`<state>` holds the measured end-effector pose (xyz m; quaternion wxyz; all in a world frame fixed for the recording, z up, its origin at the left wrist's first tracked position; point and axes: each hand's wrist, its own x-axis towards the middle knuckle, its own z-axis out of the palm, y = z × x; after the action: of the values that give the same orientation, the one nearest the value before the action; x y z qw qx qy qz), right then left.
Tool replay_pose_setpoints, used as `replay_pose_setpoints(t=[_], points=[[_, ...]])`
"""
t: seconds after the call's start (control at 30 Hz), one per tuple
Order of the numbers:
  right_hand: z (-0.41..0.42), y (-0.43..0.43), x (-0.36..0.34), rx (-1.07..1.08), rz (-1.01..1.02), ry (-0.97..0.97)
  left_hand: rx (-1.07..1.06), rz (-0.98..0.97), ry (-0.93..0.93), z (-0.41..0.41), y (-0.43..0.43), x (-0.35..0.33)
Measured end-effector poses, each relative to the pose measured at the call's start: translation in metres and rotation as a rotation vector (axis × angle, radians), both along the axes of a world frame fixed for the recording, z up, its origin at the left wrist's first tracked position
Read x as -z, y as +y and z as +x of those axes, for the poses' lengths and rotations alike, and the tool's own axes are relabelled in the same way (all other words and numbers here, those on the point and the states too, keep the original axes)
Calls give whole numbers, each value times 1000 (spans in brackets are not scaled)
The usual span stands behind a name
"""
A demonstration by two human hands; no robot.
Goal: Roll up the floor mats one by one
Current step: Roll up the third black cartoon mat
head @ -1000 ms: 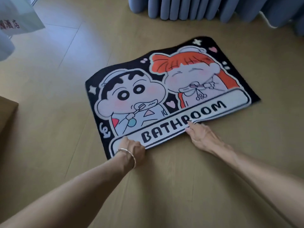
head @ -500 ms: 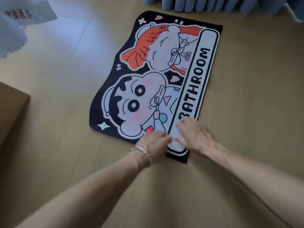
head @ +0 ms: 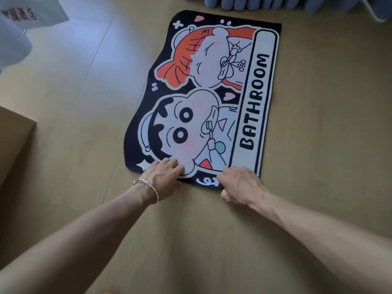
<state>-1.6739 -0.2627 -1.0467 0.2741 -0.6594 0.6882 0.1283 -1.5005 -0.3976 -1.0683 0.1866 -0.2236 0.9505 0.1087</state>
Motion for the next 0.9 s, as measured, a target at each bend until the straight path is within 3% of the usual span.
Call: replay_pose_setpoints(t=[0.1,0.17,0.33,0.43,0.53,0.6,0.77,0.9], points=[[-19,13,0,95,231,62,26,98,49,-16,31,0],[-25,30,1,94,275,56,53,109,61,-21,54,5],[-23,76,8,12,126,-70,205,212,6,-13,97,5],[-17,85,13,0,4,-33,297,138,71,-8,107,5],[-19,75,12,11,-81,-28,205,42,194,-10,89,10],[-21,64,12,-20,-131,-34,162,-4,174,-9,74,9],[-12,54,13,5,-9,-113,207,-65,118,0,58,7],[-14,55,10,61,69,-136,257,-65,188,6,72,9]])
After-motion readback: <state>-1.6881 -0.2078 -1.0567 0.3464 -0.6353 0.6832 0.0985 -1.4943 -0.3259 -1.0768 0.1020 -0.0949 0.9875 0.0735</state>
